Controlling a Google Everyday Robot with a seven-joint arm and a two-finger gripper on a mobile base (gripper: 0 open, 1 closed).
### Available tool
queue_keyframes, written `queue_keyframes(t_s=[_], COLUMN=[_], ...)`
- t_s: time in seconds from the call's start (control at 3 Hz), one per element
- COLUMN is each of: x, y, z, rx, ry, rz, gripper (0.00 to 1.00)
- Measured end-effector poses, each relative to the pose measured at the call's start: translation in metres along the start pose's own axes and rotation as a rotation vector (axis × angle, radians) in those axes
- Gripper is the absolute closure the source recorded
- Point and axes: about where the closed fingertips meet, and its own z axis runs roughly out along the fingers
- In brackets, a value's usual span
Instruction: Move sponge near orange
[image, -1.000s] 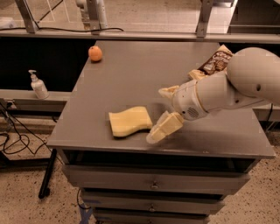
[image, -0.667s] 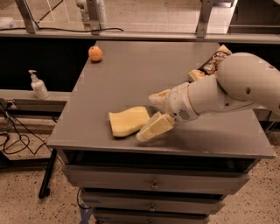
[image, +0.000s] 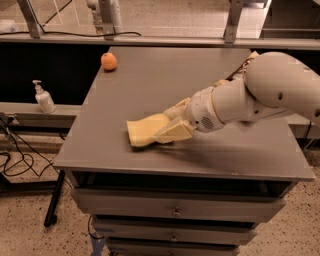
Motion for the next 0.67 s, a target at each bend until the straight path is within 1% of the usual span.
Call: queue_keyframes(t_s=[0.33,0.67], x=[-0.0134,-0.0161], y=[-0.0232,-0.0224], z=[-0.014,-0.0142], rx=[0.045,0.045], ry=[0.003,0.001], rz=[-0.016,-0.021], gripper=[0.87,1.0])
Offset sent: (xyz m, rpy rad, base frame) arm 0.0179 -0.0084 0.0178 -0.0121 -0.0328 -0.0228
